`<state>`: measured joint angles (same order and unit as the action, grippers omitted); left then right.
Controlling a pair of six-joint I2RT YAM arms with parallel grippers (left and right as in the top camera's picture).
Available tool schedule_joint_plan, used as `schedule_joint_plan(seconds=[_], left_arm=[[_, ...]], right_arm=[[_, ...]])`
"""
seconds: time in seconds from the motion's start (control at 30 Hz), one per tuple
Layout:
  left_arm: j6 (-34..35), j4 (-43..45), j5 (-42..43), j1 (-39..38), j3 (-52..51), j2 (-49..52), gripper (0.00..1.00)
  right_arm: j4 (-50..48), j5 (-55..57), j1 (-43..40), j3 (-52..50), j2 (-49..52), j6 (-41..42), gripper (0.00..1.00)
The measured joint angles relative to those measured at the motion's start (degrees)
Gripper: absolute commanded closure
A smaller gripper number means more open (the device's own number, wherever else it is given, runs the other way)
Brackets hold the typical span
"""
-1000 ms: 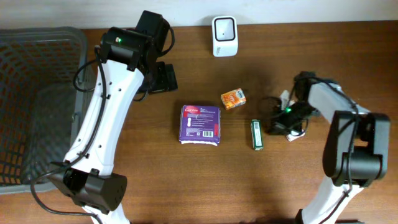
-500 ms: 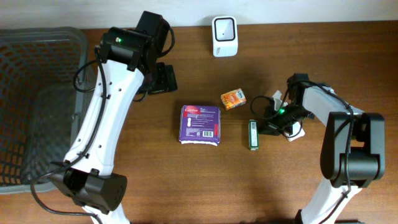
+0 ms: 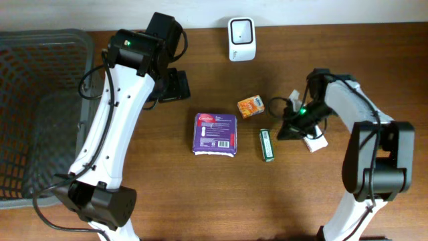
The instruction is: Scan the item barcode
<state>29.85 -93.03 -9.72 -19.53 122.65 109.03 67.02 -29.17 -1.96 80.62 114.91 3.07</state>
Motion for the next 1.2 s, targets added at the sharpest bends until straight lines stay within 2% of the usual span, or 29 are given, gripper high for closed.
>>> schedule_joint_plan(seconds=[0.07,0.13,0.2,0.27,0.33,0.47,0.57,0.73,0.9,1.0,1.07,1.2], left_arm=[[0.0,0.0,0.0,0.0,0.0,0.0,0.01],[0.0,0.8,0.0,0.0,0.0,0.0,0.01],[0.0,0.7,0.0,0.0,0.0,0.0,0.01],[0.0,0.9,0.0,0.0,0.0,0.0,0.01],[0.0,0.7,0.0,0.0,0.0,0.0,0.01],[0.0,0.8,0.0,0.0,0.0,0.0,0.01],[0.0,0.7,0.0,-0.2,0.0,0.0,0.01],[0.0,-0.2,0.0,-0.7,0.0,0.1,0.01],[0.0,-0.3,0.0,-0.7,0.0,0.1,0.01],[0.0,-0.6,0.0,-0.7,0.0,0.1,0.01],[0.0,-0.4,0.0,-0.7,0.0,0.1,0.01],[0.0,-0.3,0.0,-0.7,0.0,0.2,0.01]], right_arm=[[-0.2,4.0,-0.2,0.5,0.0,0.0,0.96],[-4.8,5.7,0.6,-3.5,-0.1,0.2,0.96],[-9.7,2.4,2.0,-7.3,0.0,0.8,0.96],[-14.0,-6.3,3.7,-7.7,0.0,1.1,0.96],[-14.1,-11.6,6.0,-7.7,0.0,1.5,0.96],[-14.5,-13.9,8.1,-7.7,0.0,2.9,0.96],[-18.7,-10.4,13.2,-8.1,-0.1,7.6,0.96],[-17.6,8.3,15.8,-8.7,-0.4,14.5,0.96],[-17.0,13.6,15.6,-8.3,-1.0,15.2,0.96],[-3.4,31.3,14.8,-2.3,-0.1,15.5,0.96],[1.6,45.1,14.7,4.2,0.0,16.7,0.96],[5.3,52.5,12.9,4.3,0.0,17.9,0.96]])
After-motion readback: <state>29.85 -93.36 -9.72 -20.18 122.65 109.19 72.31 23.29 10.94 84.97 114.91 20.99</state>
